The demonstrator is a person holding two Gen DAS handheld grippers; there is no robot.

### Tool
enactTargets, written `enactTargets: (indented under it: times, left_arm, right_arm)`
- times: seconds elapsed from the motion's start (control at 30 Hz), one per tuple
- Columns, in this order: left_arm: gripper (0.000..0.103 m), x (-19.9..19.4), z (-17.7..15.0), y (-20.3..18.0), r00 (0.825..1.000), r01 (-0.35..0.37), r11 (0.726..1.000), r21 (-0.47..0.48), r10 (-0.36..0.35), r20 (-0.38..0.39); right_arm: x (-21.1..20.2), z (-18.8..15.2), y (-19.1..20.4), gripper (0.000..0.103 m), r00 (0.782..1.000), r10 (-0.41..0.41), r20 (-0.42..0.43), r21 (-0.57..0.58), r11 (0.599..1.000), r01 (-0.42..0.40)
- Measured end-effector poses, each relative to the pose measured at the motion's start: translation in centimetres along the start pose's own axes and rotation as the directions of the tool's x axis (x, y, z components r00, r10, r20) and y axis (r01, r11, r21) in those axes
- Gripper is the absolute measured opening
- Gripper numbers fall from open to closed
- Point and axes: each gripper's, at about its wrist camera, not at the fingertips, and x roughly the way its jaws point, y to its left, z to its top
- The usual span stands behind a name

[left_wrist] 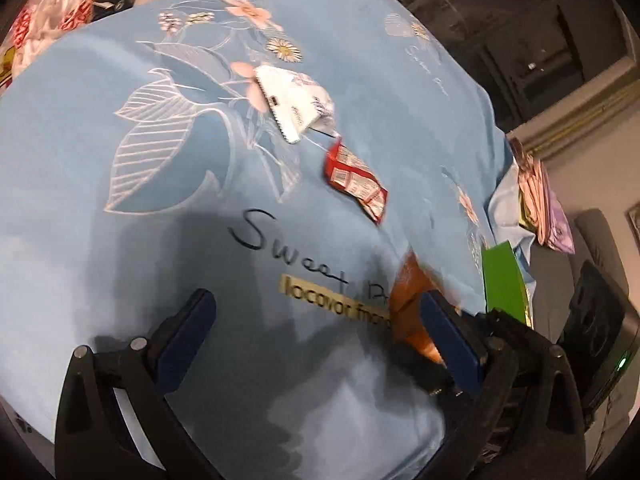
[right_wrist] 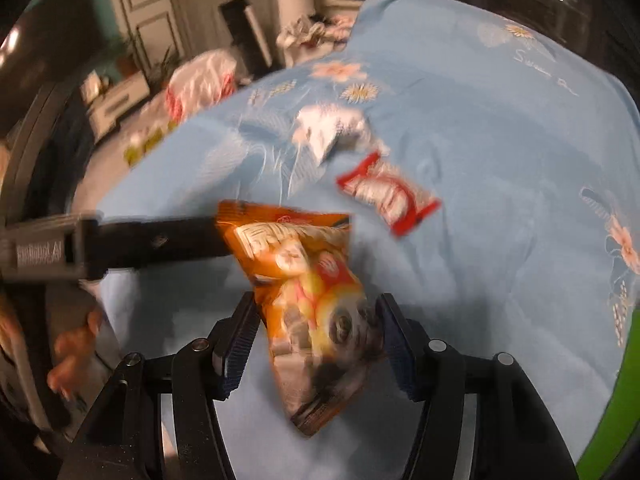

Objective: Organize snacks

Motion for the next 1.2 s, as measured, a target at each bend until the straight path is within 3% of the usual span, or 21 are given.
enactTargets:
  times: [0.1,0.17,0.23,0.27,0.33,0.4,0.47,0.6,0.7,0.77,0.9,1.0,1.07,1.1,1.17,1.2]
  left_arm:
    - [0.102,0.2,0.1,0.1,0.998,0.055,0.998,-0.030,-0.056,-0.033]
    - [0.102,0.0,0.3,0.6,0.994,0.094,0.993,-0.077,-0.098,-0.048]
    - [0.102,0.2,0.5,0.6,0.987,0.125,0.989,-0.084,-0.133,-0.093]
    - [0.102,0.5,0.6,0.5,0.981,0.131,0.989,-0.075,-0.140,-0.132]
    - [0.102,0.4,0.5,0.4,0.981,0.125,0.990,-0.064,-0.133,-0.139]
    - [0.102,0.4,0.5,0.4,0.980,0.115,0.991,-0.062,-0.123,-0.154]
    - [0.102,0.5,0.5,0.0,0.975,0.103,0.994,-0.037,-0.108,-0.192]
    - [0.102,0.9,0.7,-0.1,0.974,0.087,0.995,-0.053,-0.097,-0.206]
    - [0.101,2.0,0.8,-0.3,0.961,0.145,0.984,-0.106,-0.165,-0.220]
    - [0.101,2.3,0.8,-0.4,0.955,0.168,0.978,-0.122,-0.192,-0.227]
    - [0.101,2.9,0.9,-1.3,0.956,0.169,0.978,-0.126,-0.194,-0.222]
    - [0.089,3.2,0.7,-1.7,0.955,0.170,0.979,-0.112,-0.192,-0.224]
    - [0.059,3.8,0.6,-1.7,0.949,0.174,0.978,-0.114,-0.198,-0.246]
    - [0.052,4.2,0.6,-1.5,0.948,0.170,0.978,-0.122,-0.196,-0.251]
    - [0.043,4.4,0.7,-0.8,0.947,0.186,0.970,-0.155,-0.219,-0.236]
    - [0.040,4.6,0.8,-0.7,0.940,0.199,0.965,-0.168,-0.237,-0.244]
  right_arm:
    - [-0.7,-1.1,-1.2,0.063,1.000,0.018,-0.018,0.071,0.997,-0.016]
    - [-2.1,-2.0,-2.8,0.069,0.998,0.062,-0.017,0.176,0.983,-0.058]
    - [-2.8,-2.8,-4.6,0.075,0.991,0.137,0.001,0.304,0.944,-0.130]
    - [-3.1,-3.5,-5.6,0.078,0.982,0.187,0.020,0.386,0.905,-0.181]
    - [-2.7,-5.3,-8.0,0.080,0.949,0.310,0.067,0.579,0.762,-0.290]
    - [-1.6,-7.7,-10.1,0.080,0.890,0.430,0.155,0.739,0.547,-0.393]
    - [-0.6,-9.1,-10.9,0.080,0.864,0.460,0.205,0.789,0.445,-0.423]
    - [-0.4,-9.2,-10.6,0.080,0.854,0.457,0.250,0.787,0.418,-0.454]
    - [0.2,-9.3,-10.9,0.080,0.837,0.461,0.296,0.806,0.350,-0.478]
    - [0.5,-8.9,-11.1,0.079,0.823,0.469,0.319,0.797,0.337,-0.501]
    - [1.0,-8.2,-10.7,0.073,0.848,0.442,0.292,0.808,0.362,-0.466]
    - [1.3,-8.2,-10.8,0.068,0.856,0.429,0.288,0.815,0.360,-0.455]
    - [1.5,-8.0,-11.0,0.065,0.858,0.423,0.292,0.821,0.349,-0.451]
    - [1.6,-8.1,-11.1,0.064,0.859,0.420,0.292,0.822,0.350,-0.450]
    - [1.7,-7.9,-11.0,0.057,0.868,0.412,0.278,0.817,0.374,-0.439]
    - [1.9,-7.9,-10.9,0.046,0.880,0.398,0.257,0.814,0.402,-0.420]
